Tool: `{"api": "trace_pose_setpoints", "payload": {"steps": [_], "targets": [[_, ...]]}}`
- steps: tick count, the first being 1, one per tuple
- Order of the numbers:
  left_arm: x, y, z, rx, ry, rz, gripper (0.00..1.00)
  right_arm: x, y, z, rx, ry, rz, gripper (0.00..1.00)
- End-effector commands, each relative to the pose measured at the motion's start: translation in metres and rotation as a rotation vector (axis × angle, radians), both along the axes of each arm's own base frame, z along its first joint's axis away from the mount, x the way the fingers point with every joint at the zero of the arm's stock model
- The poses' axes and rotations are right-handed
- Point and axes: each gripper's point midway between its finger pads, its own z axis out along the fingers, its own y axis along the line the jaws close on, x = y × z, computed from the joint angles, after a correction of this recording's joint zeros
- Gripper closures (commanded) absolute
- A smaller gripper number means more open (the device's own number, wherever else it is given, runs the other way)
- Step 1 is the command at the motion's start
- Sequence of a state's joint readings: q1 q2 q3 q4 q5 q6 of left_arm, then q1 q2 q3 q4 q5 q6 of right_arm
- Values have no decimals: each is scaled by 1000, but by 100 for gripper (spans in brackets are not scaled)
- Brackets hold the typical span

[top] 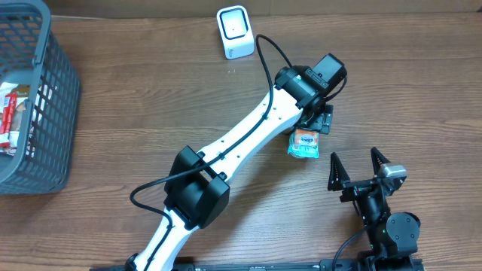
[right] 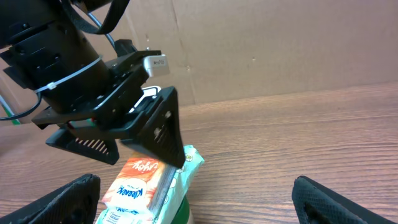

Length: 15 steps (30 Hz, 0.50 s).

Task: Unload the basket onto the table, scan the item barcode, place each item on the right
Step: 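Lower the packets and release the mint-green packet onto the table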

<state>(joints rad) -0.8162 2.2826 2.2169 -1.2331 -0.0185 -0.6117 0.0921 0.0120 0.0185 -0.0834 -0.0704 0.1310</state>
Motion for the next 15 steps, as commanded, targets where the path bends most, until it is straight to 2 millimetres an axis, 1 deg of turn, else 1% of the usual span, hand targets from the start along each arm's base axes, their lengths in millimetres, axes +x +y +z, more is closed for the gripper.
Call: {"api": "trace_pose_setpoints", "payload": {"steps": [1, 2, 4, 6, 7, 8, 11, 15], "targets": [[-8, -8, 10, -30, 11, -62, 4, 0, -2, -2, 3, -1, -13, 0], [-9, -8, 9, -28, 14, -62, 4, 0, -2, -2, 3, -1, -13, 0], [-11, -7, 9, -23, 24, -60, 10, 0, -2, -2, 3, -1, -13, 0], [-13, -6, 8, -17, 30, -61, 24, 0, -2, -2, 3, -1, -13, 0], [-14, -5, 8, -15, 32, -61, 32, 0, -2, -2, 3, -1, -13, 0], [-14, -5, 7, -13, 35, -61, 36, 0, -2, -2, 3, -1, -13, 0], [-17, -5, 6, -7, 40, -66, 39, 0, -2, -2, 3, -1, -13, 0], [-24, -7, 0, 7, 52, -74, 36, 0, -2, -2, 3, -1, -12, 0]]}}
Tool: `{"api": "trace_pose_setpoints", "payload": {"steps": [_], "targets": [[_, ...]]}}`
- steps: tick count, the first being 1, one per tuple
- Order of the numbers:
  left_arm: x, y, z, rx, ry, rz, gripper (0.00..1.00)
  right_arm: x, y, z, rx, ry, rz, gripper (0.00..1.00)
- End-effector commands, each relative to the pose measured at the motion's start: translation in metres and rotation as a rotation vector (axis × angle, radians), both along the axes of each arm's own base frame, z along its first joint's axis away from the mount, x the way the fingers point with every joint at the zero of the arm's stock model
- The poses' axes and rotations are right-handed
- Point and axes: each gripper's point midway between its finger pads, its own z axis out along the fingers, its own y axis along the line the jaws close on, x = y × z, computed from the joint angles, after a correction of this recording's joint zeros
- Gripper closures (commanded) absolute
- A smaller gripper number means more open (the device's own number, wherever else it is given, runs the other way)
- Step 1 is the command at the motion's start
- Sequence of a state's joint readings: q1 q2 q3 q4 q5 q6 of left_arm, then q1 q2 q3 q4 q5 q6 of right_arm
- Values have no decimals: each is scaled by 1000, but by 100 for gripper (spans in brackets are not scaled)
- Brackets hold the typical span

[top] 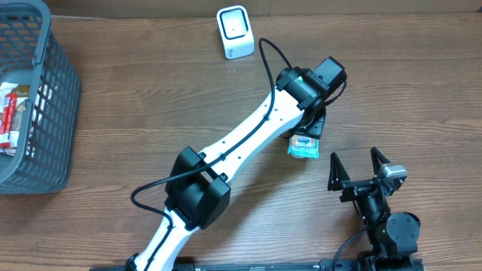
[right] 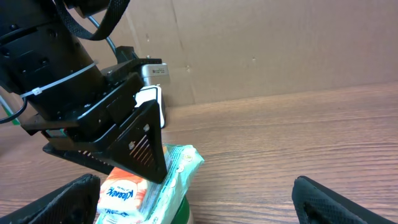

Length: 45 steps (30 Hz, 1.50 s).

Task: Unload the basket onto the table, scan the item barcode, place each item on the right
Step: 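Lower the packets and release the mint-green packet onto the table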

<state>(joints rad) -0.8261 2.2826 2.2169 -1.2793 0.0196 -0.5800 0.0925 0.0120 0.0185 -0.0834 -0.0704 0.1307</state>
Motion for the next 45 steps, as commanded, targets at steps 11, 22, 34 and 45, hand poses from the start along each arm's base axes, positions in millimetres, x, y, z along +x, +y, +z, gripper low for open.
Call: {"api": "trace_pose_setpoints", "payload": {"steps": [11, 22, 34, 45], "targets": [[-13, -5, -13, 12, 20, -22, 46, 0, -2, -2, 4, -1, -13, 0], [-11, -3, -12, 17, 16, -45, 27, 0, -2, -2, 4, -1, -13, 0], [-8, 4, 7, -5, 42, -27, 38, 0, -2, -2, 4, -1, -13, 0], [-12, 3, 6, -13, 60, -31, 69, 0, -2, -2, 4, -1, -13, 0]]}}
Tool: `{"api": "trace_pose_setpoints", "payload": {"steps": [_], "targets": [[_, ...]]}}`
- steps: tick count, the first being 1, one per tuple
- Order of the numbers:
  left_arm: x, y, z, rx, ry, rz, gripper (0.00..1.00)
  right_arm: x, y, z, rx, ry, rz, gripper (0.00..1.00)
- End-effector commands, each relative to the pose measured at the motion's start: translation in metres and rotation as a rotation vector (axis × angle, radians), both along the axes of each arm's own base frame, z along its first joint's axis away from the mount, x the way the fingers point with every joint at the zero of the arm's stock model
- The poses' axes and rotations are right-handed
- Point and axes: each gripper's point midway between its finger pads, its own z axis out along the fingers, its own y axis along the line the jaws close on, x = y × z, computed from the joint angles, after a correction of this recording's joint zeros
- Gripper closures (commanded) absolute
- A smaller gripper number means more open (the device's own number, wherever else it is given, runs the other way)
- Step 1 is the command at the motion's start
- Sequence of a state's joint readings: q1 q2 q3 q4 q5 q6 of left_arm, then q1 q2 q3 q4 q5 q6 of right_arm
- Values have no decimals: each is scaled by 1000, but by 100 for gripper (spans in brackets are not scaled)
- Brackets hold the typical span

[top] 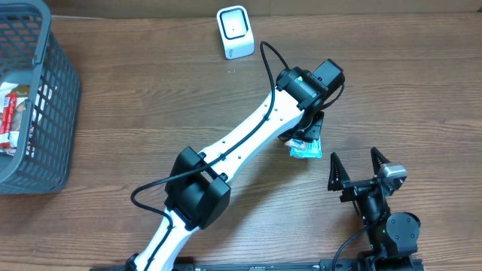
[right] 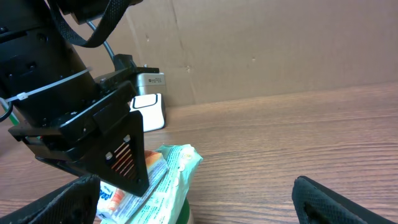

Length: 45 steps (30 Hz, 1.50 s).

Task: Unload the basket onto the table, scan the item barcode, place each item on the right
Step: 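Lower the packets and release the mint-green packet onto the table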

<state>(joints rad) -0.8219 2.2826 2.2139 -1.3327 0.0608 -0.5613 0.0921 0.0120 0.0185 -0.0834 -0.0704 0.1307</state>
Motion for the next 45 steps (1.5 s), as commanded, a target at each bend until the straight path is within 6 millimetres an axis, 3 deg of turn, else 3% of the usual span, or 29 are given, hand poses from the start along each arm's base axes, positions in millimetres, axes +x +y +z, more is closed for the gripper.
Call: {"api": "trace_pose_setpoints", "payload": {"steps": [1, 4, 8, 14, 19, 22, 26, 31, 37, 42, 43, 44, 45], "targets": [[1, -3, 9, -29, -5, -8, 70, 0, -2, -2, 4, -1, -13, 0], [2, -3, 9, -25, -11, -21, 73, 0, -2, -2, 4, -1, -13, 0], [14, 12, 23, -33, -29, -5, 88, 0, -2, -2, 4, -1, -13, 0], [31, 50, 56, -54, -58, 73, 85, 0, -2, -2, 4, -1, -13, 0], [33, 89, 57, 50, -44, 111, 83, 0, -2, -2, 4, -1, -13, 0], [36, 128, 50, 239, -80, 202, 82, 0, -2, -2, 4, -1, -13, 0], [34, 148, 34, 345, -79, 273, 82, 0, -2, -2, 4, -1, -13, 0], [25, 170, 0, 469, -65, 350, 81, 0, -2, -2, 4, -1, -13, 0], [16, 176, -54, 491, -37, 349, 80, 0, -2, -2, 4, -1, -12, 0], [11, 171, -77, 447, -7, 357, 76, 0, -2, -2, 4, -1, -13, 0], [10, 170, -78, 440, -4, 358, 75, 0, -2, -2, 4, -1, -13, 0], [11, 168, -79, 432, -2, 359, 59, 0, -2, -2, 4, -1, -13, 0], [11, 168, -79, 428, -3, 359, 37, 0, -2, -2, 4, -1, -12, 0]]}}
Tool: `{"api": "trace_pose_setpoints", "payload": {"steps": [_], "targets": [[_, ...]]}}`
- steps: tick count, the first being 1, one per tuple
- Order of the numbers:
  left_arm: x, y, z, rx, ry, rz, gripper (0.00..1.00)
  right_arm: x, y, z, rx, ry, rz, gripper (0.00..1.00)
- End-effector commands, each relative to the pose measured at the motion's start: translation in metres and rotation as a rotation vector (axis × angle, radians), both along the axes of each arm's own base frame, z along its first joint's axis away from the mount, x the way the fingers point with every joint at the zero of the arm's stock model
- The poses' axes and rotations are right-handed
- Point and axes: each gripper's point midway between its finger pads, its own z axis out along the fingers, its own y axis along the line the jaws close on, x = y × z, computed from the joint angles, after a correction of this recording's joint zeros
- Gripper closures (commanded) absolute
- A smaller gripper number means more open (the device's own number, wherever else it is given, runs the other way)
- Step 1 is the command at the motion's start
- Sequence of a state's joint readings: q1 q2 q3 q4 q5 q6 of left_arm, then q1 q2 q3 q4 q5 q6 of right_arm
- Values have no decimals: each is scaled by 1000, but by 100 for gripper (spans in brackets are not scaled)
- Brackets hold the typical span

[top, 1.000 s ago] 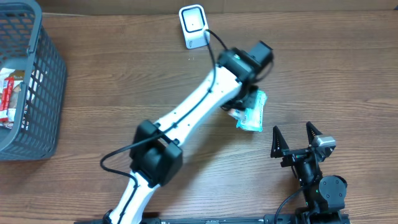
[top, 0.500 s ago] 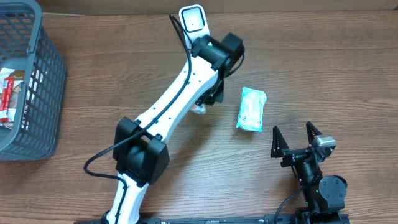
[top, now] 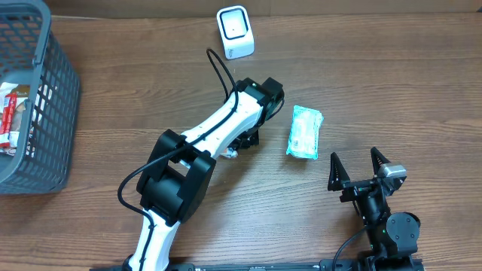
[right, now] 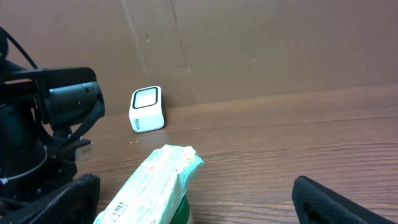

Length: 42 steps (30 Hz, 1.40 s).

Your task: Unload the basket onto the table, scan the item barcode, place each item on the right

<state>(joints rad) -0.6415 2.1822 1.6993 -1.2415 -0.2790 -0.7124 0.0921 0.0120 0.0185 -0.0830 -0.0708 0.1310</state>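
The item, a pale green tissue pack [top: 304,132], lies flat on the wooden table, free of both grippers. In the right wrist view the pack [right: 158,180] shows a small barcode near its close end. The white scanner [top: 235,31] stands at the table's far edge, also visible as scanner [right: 148,109]. My left gripper [top: 242,141] is tucked under its own arm, left of the pack and apart from it; its jaws are hidden. My right gripper [top: 359,169] stands open near the front edge, a little to the right of the pack, holding nothing.
A grey mesh basket [top: 56,98] with packaged goods stands at the far left. The left arm [top: 215,132] stretches across the middle of the table, its black cable looping above it. A cardboard wall [right: 261,43] stands behind the scanner.
The left gripper has let go of the pack and moved left, away from it. The pack now lies flat, pale barcode side up. The right gripper has not moved.
At first the left gripper was shut on the pack, orange label showing, just above the table by the right gripper. In the two following moments it held the pack increasingly turned over. Now the pack lies free, barcode side up, and the left arm has drawn back.
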Motion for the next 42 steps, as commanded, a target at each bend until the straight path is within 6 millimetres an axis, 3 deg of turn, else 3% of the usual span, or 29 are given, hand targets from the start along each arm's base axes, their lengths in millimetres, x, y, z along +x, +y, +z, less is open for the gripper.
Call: {"api": "trace_pose_setpoints", "payload": {"steps": [1, 7, 13, 17, 22, 31, 35, 36, 42], "targets": [[-1, -4, 2, -28, -14, 25, 26, 0, -2, -2, 3, -1, -13, 0], [2, -2, 8, -29, -7, -1, 20, 0, -2, -3, 3, -1, -13, 0], [16, 18, 51, -33, -3, 67, 19, 0, -2, -3, 3, -1, -13, 0], [23, 18, 77, -158, -10, 53, 19, 0, -2, -3, 3, -1, -13, 0], [23, 22, 93, -267, 17, -3, 22, 0, -2, -3, 3, -1, -13, 0], [9, 35, 76, -263, 100, 16, 41, 0, -2, -3, 3, -1, -13, 0], [2, 35, 63, -268, 129, 21, 66, 0, -2, -3, 3, -1, -13, 0], [1, 35, 59, -267, 132, 22, 68, 0, -2, -3, 3, -1, -13, 0], [-7, 32, 34, -291, 160, 27, 63, 0, -2, -3, 3, -1, -13, 0]]}}
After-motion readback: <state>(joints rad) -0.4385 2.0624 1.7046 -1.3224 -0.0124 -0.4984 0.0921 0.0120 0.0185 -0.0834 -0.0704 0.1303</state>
